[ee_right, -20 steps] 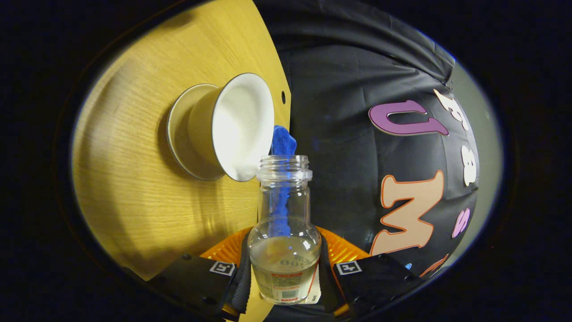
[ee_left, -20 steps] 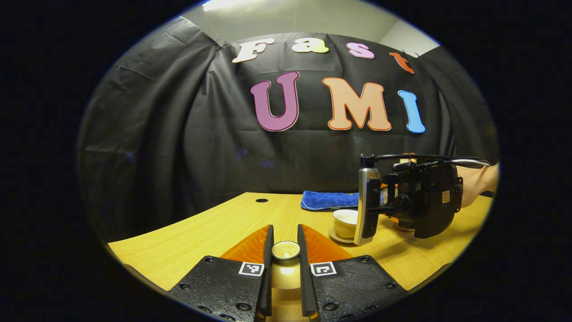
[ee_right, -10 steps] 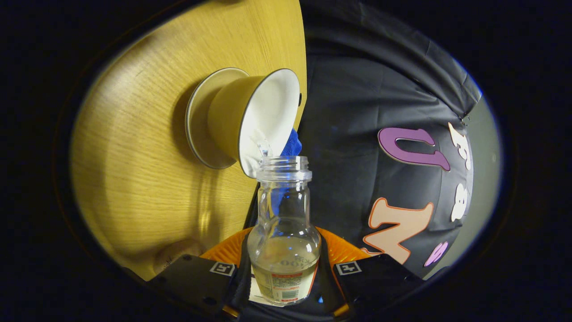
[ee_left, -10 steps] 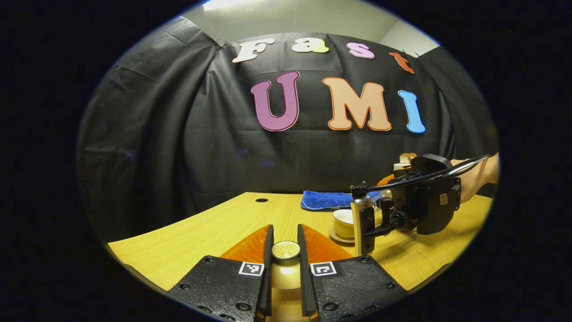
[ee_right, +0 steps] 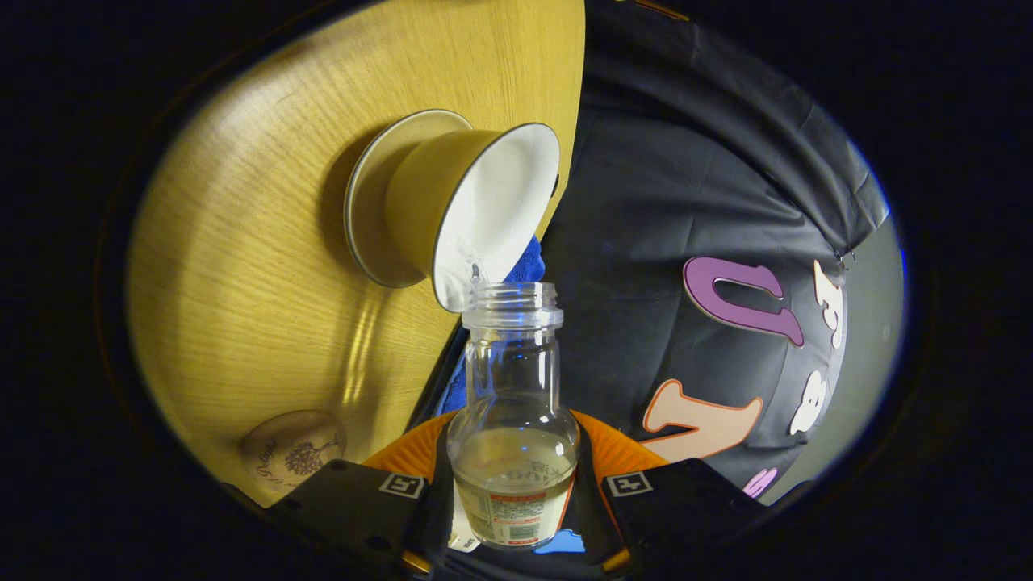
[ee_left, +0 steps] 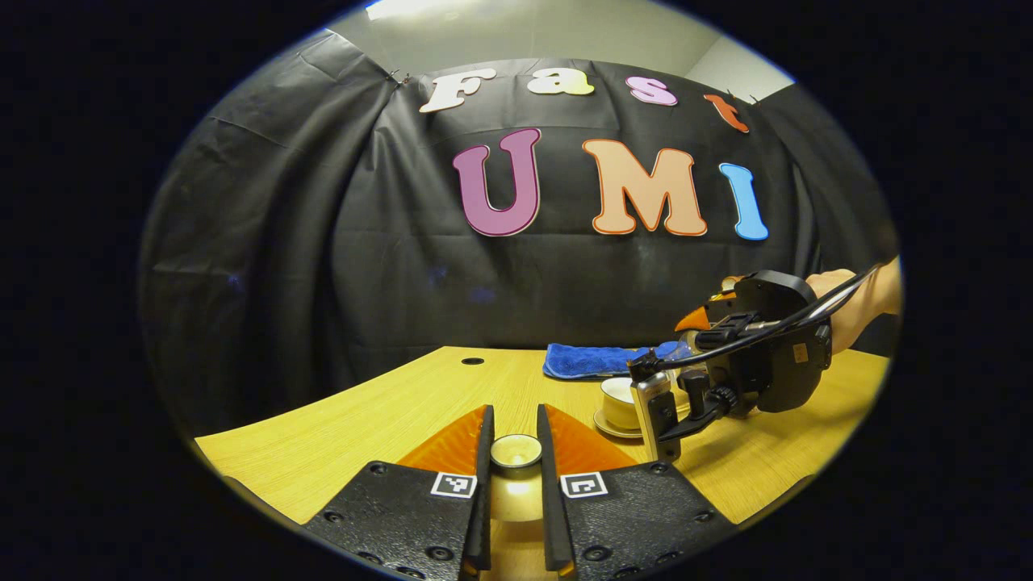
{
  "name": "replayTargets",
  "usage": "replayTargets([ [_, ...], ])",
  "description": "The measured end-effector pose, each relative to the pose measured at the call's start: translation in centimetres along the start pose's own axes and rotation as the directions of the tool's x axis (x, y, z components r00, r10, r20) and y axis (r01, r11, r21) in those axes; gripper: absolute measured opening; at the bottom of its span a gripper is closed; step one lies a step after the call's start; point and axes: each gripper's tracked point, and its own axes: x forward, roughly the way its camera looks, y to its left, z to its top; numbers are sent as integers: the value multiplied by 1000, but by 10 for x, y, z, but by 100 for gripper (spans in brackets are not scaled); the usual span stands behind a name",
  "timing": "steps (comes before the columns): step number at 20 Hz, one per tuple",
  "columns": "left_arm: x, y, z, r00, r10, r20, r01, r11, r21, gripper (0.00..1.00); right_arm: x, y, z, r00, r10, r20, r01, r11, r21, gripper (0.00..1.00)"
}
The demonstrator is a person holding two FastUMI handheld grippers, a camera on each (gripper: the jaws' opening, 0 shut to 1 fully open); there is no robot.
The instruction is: Open the teacup lid with one hand, grasp the water bottle and pour water into the teacup with the other hand; after pouring, place the water bottle on the coaster and then close the teacup lid.
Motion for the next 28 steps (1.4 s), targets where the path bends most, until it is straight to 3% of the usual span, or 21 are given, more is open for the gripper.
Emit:
replayTargets([
  [14,-1,4,-2,1000,8,-2,-8,1000,-1,23,-2,-33,15,997,-57,60,69,971,-230,66],
  [28,-1,3,-1,1000,11,-2,-11,1000,-1,23,-4,-38,22,996,-54,68,70,963,-260,66],
])
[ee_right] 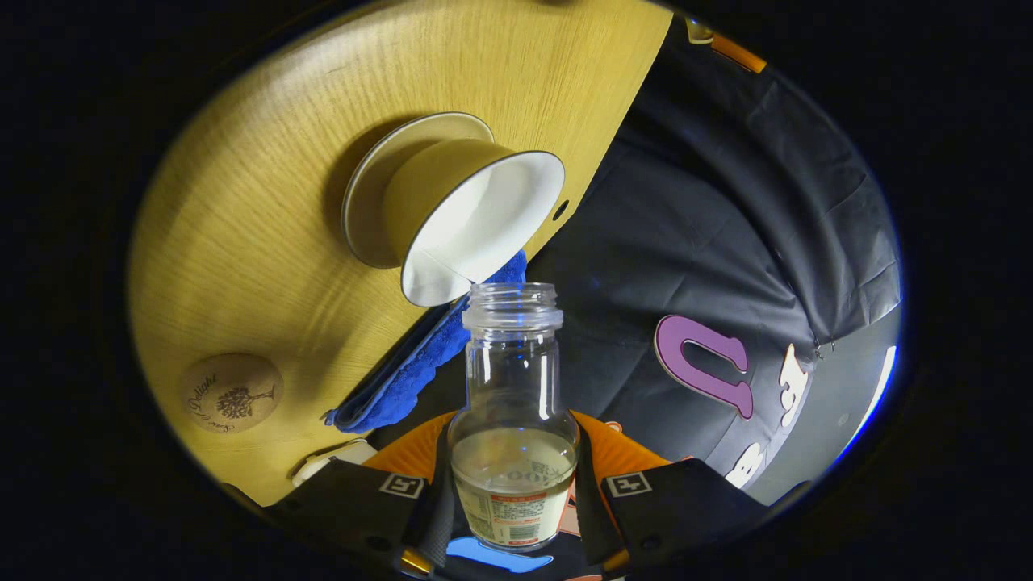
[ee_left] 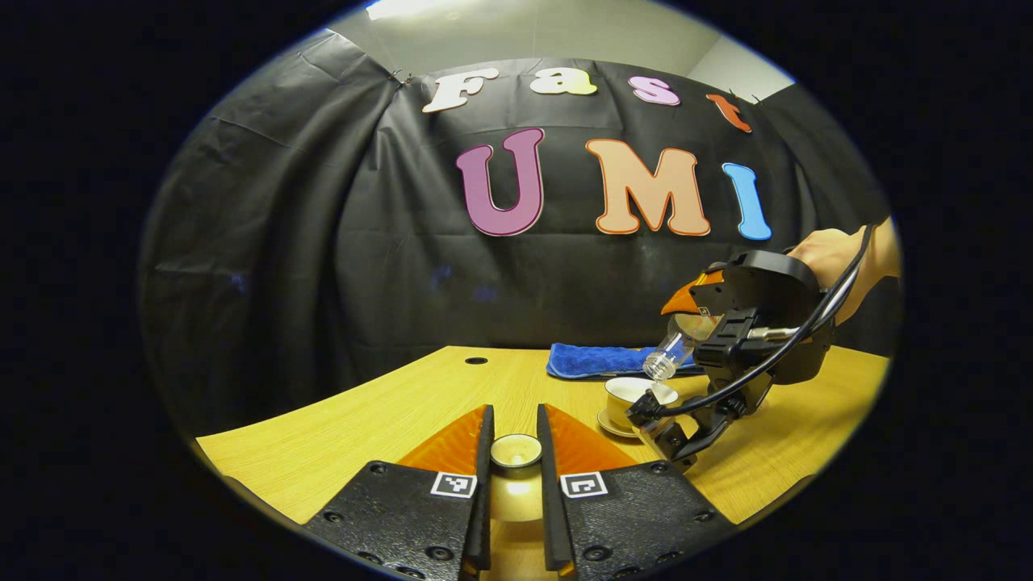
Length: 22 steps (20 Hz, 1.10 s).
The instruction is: Open the teacup lid with one hand, grasp the water bottle and pour water into the teacup with the other hand; after pouring, place the water bottle on the coaster and then close the teacup lid.
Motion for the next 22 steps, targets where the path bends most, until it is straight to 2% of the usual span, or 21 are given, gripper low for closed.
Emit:
replayTargets([
  [5,0,1,1,1000,15,1,-15,1000,0,23,-1,3,2,1000,12,1,-12,999,35,65],
  [8,0,3,1,1000,31,1,-31,999,-8,23,-1,13,2,998,65,3,-64,980,189,65],
  [10,0,3,1,999,35,2,-35,999,-13,23,-3,20,-3,993,120,-4,-112,941,318,68],
  [12,0,1,0,999,36,-1,-36,999,-9,23,-8,19,-9,987,163,-3,-143,871,471,69],
  [13,0,2,0,999,37,-2,-37,999,-7,23,-11,17,-9,985,174,8,-150,824,546,67],
  [14,0,3,-1,999,39,-1,-39,999,-4,23,-14,13,-11,984,178,20,-152,769,621,67],
  [15,-1,2,0,999,40,-1,-40,999,-5,23,-16,8,-14,984,178,32,-149,699,699,66],
  [16,-1,3,0,999,41,-1,-41,999,-5,23,-19,5,-15,983,178,52,-151,607,780,65],
  [17,0,2,-1,999,41,-1,-41,999,-4,23,-22,1,-17,982,177,65,-146,495,857,64],
  [19,-1,3,-1,999,44,-1,-44,999,-4,23,-28,2,-31,980,171,99,-139,240,961,67],
  [21,-1,3,0,999,50,-1,-50,999,-4,25,-35,4,-54,985,145,89,-88,-12,996,65],
  [22,0,3,0,999,50,1,-50,999,-3,23,-39,8,-64,987,137,81,-65,-122,990,65],
])
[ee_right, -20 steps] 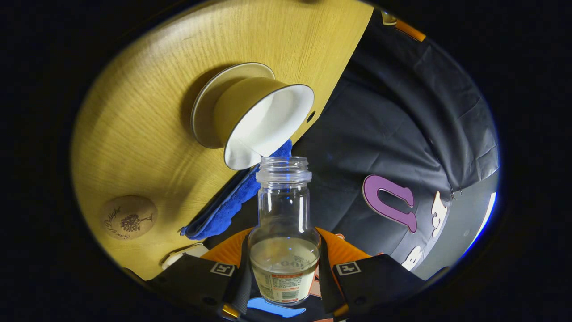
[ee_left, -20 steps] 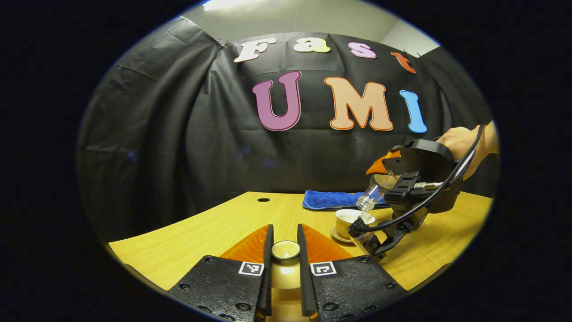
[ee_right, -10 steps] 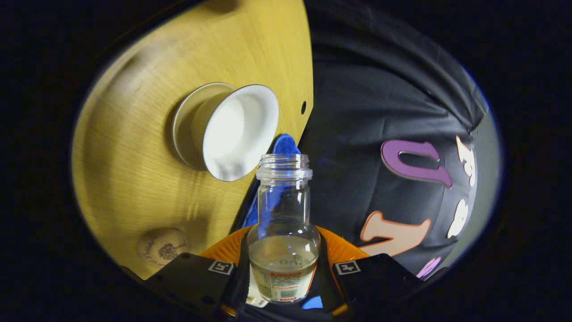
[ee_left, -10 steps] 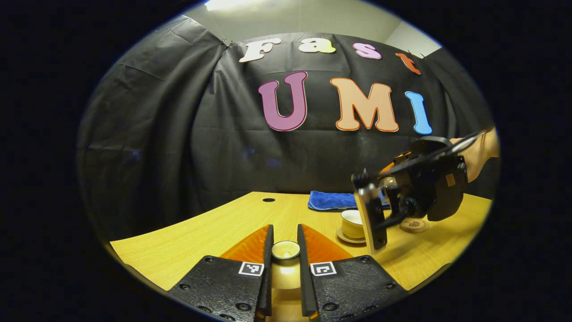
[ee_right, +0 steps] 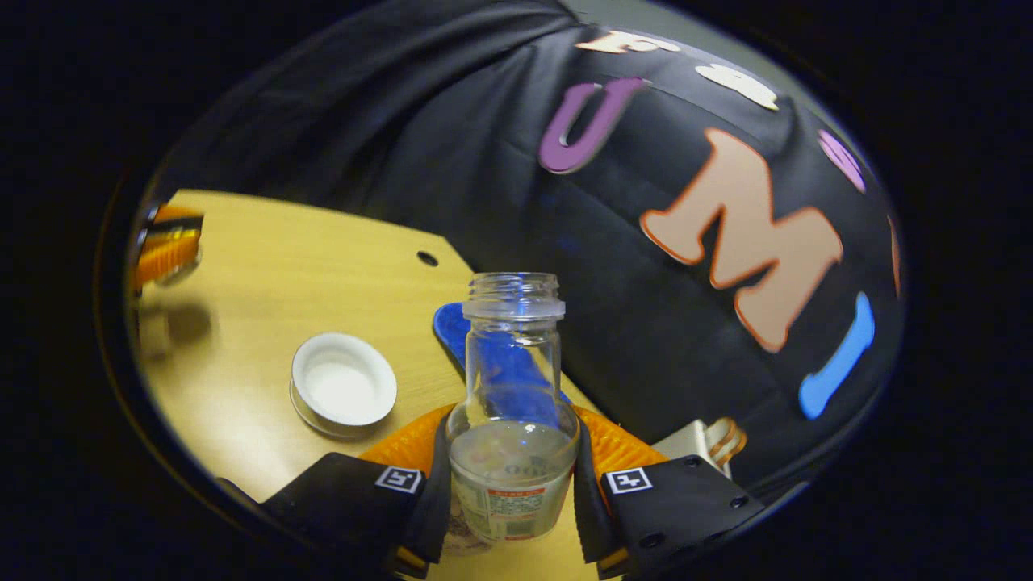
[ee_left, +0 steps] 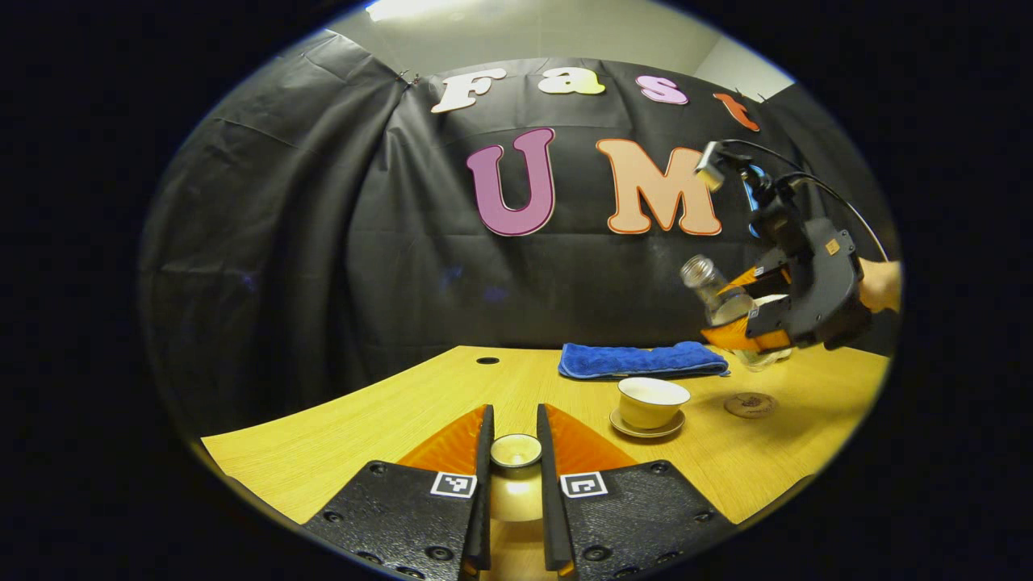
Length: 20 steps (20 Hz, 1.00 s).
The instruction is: Open the teacup lid with one hand, grasp the water bottle and pour water into the teacup with the other hand; after pouring, place the water bottle on the coaster and then close the teacup lid.
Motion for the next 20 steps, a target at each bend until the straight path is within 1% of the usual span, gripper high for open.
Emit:
replayTargets([
  [1,0,0,-1,1000,0,-1,0,1000,0,25,0,-13,-6,1000,-22,13,20,994,103,65],
  [2,-1,1,0,1000,3,-1,-3,1000,0,23,-3,-27,-11,998,-48,33,41,981,191,66],
  [3,0,1,-1,1000,6,-1,-6,1000,0,23,-8,-38,-20,997,-66,46,51,960,275,67],
  [4,1,1,-1,1000,7,0,-7,1000,0,23,-13,-49,-25,994,-85,63,58,937,345,66],
  [5,-1,1,-1,1000,8,0,-8,1000,0,23,-18,-59,-32,991,-112,70,75,915,397,69],
  [7,0,2,-1,1000,8,-1,-8,1000,0,23,-22,-81,-49,984,-168,65,117,873,474,66],
  [9,0,2,-1,1000,11,0,-11,1000,0,23,-31,-101,-68,974,-217,60,150,823,547,67],
  [11,0,2,-1,1000,11,0,-11,1000,2,25,-33,-106,-85,973,-225,50,150,781,606,67],
  [13,0,1,-2,1000,7,0,-7,1000,2,23,-33,-103,-92,974,-222,47,144,764,629,67],
  [14,0,1,-1,1000,5,0,-5,1000,2,23,-31,-95,-90,975,-214,63,126,759,638,68],
  [16,0,2,-1,1000,2,1,-2,1000,3,25,-26,-80,-85,977,-195,91,91,760,644,67],
  [17,0,2,-1,1000,2,1,-2,1000,4,23,-23,-74,-81,976,-192,104,80,759,646,67],
  [19,0,2,-1,1000,1,0,-1,1000,4,23,-15,-60,-70,975,-180,134,48,752,657,67],
  [20,0,2,-1,1000,1,0,-1,1000,4,23,-12,-56,-69,975,-179,136,46,752,658,67],
])
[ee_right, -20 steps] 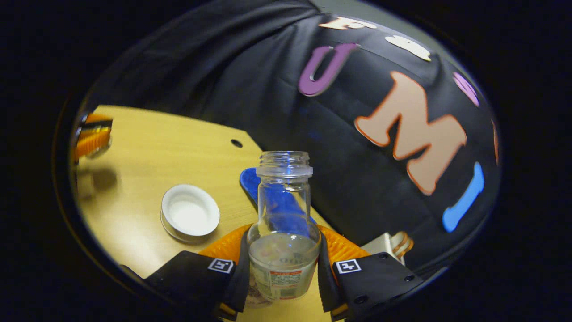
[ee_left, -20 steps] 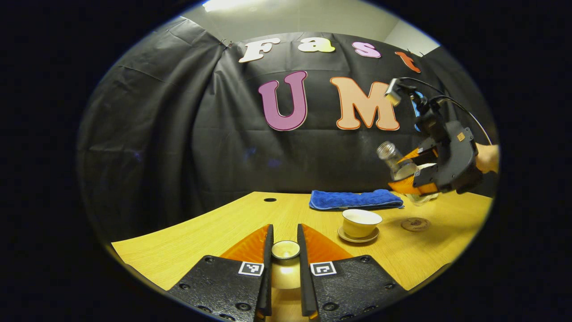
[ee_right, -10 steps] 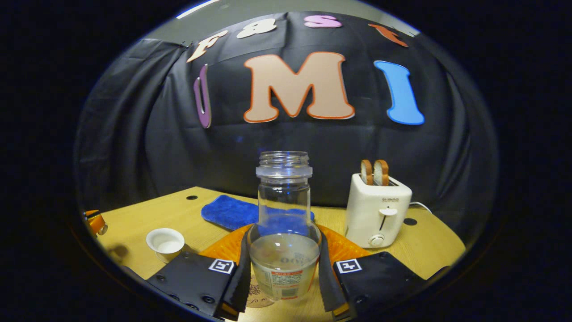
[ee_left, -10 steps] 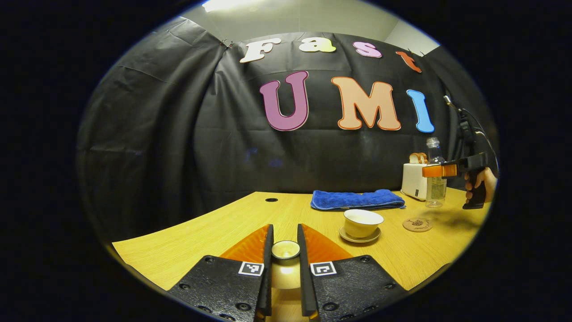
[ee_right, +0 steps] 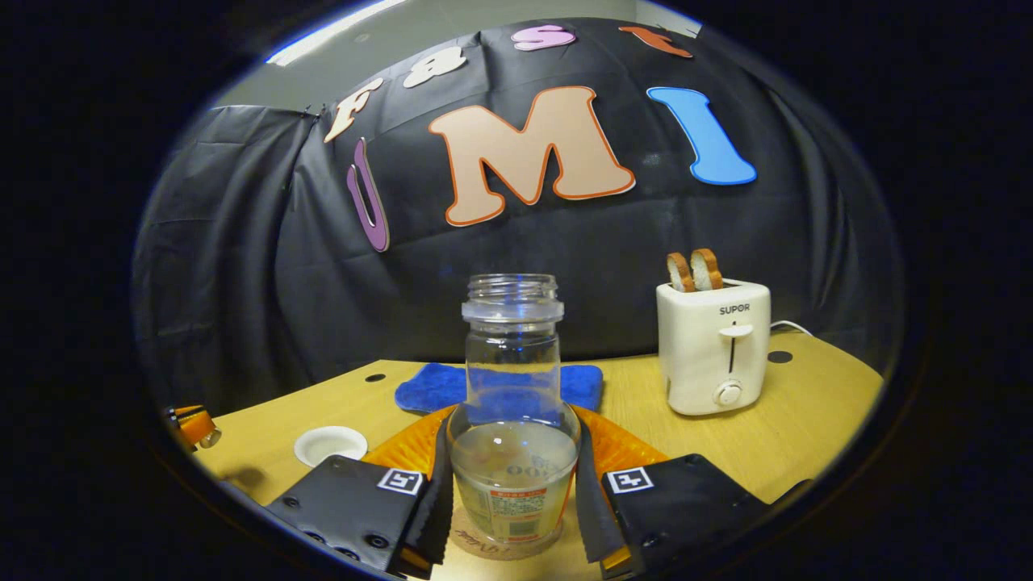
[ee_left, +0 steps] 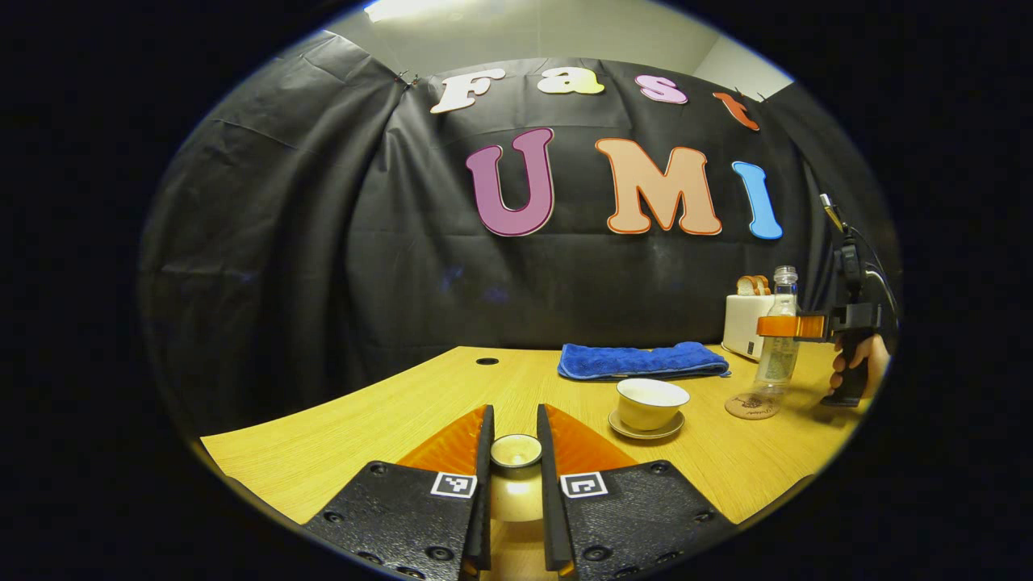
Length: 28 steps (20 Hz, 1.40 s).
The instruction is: Open the teacup lid with one hand, grasp the water bottle and pour water into the teacup with the other hand; after pouring, place the water bottle on the coaster and then close the teacup lid.
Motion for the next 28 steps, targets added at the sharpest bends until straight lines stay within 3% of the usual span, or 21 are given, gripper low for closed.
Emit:
replayTargets([
  [7,0,0,0,1000,-3,-1,3,1000,1,25,5,4,-15,998,-57,20,58,996,-74,67],
  [12,0,0,0,1000,-1,-1,1,1000,1,25,-3,13,-14,993,-67,100,83,983,-167,68],
  [22,0,0,0,1000,-13,-1,13,1000,3,23,-6,5,-16,986,-125,113,141,980,-142,82],
  [25,1,-1,0,1000,-22,-1,22,1000,3,25,-7,5,-17,986,-126,111,142,980,-143,80],
  [28,1,-1,0,1000,-29,-2,29,1000,5,25,-11,6,-16,985,-128,115,144,979,-142,84],
])
